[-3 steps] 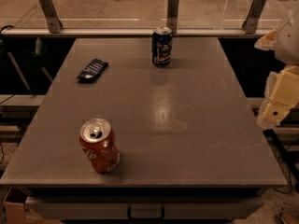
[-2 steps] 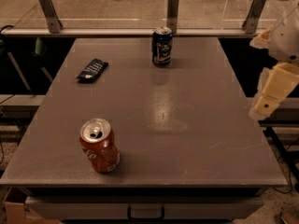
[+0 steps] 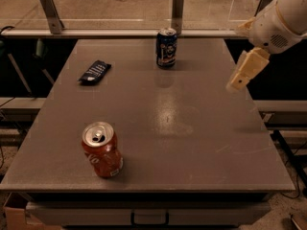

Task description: Knock pepsi can over

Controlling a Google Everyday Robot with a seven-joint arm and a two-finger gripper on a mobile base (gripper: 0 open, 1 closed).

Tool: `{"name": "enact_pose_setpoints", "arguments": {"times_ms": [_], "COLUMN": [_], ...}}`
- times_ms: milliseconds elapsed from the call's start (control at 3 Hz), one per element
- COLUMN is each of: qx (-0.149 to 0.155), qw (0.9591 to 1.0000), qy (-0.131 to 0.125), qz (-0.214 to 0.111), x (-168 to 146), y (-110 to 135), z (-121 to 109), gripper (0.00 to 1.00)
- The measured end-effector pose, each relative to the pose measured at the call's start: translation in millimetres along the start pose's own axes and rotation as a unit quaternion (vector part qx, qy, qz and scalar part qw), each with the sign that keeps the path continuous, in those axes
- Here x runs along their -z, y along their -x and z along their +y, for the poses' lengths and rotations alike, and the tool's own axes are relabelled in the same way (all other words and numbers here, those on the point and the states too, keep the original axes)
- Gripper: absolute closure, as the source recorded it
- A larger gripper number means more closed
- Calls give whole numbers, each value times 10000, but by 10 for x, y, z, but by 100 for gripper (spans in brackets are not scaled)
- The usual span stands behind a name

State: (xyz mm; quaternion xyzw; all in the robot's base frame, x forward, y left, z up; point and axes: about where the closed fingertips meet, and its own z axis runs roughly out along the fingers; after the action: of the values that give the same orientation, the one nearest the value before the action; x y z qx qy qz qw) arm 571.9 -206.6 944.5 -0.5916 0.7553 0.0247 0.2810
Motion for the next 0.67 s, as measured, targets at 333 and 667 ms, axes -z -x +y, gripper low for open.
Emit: {"name": "enact_pose_setpoints", "arguments": {"times_ms": [333, 667], "qx": [-205, -485], "qw": [9980, 9936], "qy": [1, 41], "qz": [-593, -1019], "x": [-344, -685], "y": [136, 262], "z": [-370, -607], "gripper": [0, 0]}}
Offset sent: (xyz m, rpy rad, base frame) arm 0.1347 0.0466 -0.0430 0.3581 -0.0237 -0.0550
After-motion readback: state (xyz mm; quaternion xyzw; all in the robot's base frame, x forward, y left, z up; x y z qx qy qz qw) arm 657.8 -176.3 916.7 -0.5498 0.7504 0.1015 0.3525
